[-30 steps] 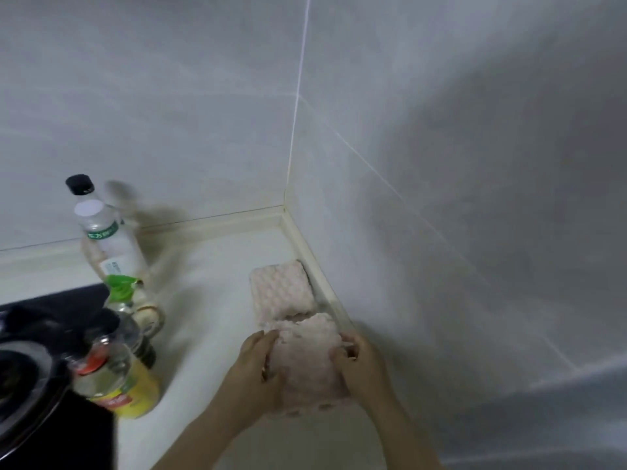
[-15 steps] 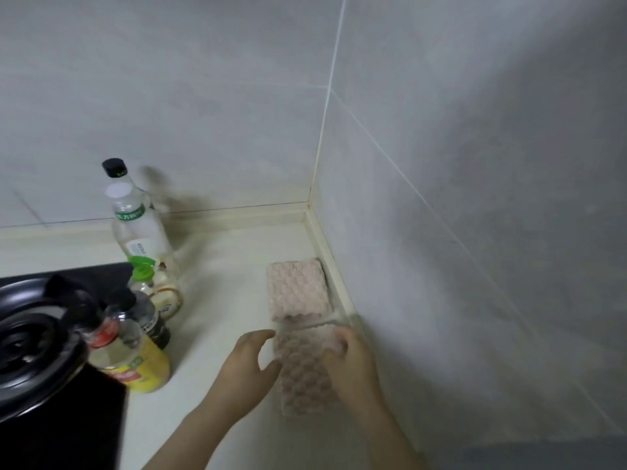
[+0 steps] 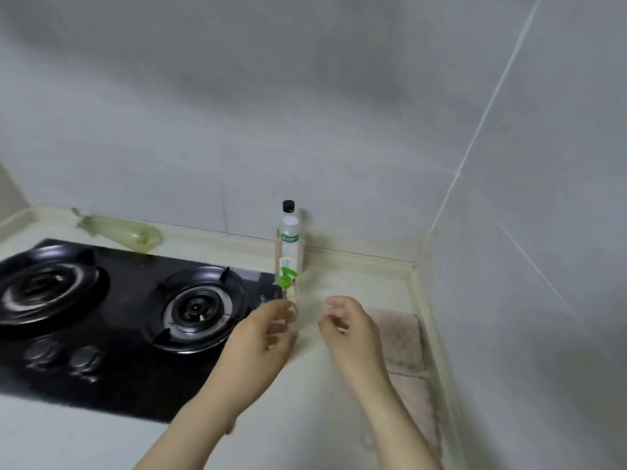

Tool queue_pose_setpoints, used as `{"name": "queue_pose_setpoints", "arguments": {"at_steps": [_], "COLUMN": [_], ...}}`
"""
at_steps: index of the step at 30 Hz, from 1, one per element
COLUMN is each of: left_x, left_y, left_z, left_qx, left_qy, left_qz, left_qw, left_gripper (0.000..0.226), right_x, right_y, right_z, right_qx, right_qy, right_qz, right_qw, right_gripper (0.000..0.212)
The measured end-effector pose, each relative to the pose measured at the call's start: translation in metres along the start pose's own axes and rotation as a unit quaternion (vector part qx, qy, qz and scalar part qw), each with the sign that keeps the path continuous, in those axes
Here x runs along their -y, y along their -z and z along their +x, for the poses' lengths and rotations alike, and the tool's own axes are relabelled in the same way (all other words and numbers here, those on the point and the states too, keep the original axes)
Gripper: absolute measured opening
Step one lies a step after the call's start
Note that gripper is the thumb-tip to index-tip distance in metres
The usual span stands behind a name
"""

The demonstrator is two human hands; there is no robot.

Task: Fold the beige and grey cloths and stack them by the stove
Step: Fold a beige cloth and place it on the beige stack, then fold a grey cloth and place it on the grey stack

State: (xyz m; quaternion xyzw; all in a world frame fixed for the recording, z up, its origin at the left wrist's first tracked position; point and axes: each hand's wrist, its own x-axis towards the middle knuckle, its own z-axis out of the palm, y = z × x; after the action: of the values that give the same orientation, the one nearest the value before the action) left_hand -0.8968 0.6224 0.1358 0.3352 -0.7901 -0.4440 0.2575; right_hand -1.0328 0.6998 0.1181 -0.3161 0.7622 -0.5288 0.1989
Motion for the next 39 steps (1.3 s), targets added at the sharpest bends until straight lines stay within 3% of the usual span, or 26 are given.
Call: {"name": "queue_pose_setpoints", "arguments": {"at_steps": [9, 21, 30, 39], "left_x": [0.039, 0.118, 0.181, 0.247], "left_y": [0.188, 0.43, 0.543, 0.676], "left_z": [-0.113, -0.314, -0.364, -0.366], "left_qx": [-0.165, -0.325, -0.392, -0.409], "left_qy": [0.034, 0.101, 0.138, 0.17], "left_qz": [0.029, 0.065, 0.071, 0.102], "left_qw": [0.985, 0.938, 0.907, 0.891], "left_gripper": [0.032, 0.026, 0.025, 0.024], "right_x": [0.115, 0.239, 0.29, 0.342], "right_y": [-0.161, -0.391, -0.53, -0.684], "right_z": [-0.089, -0.282, -0.327, -0.33], "right_qx": [0.147, 0.317, 0.378, 0.402], "right_qy": [0.106, 0.163, 0.196, 0.198], "right_qz": [0.03, 0.065, 0.052, 0.076], "right_qw": [0.983, 0.932, 0.903, 0.891], "right_gripper": [0.022, 0.022, 0.022, 0.02]}}
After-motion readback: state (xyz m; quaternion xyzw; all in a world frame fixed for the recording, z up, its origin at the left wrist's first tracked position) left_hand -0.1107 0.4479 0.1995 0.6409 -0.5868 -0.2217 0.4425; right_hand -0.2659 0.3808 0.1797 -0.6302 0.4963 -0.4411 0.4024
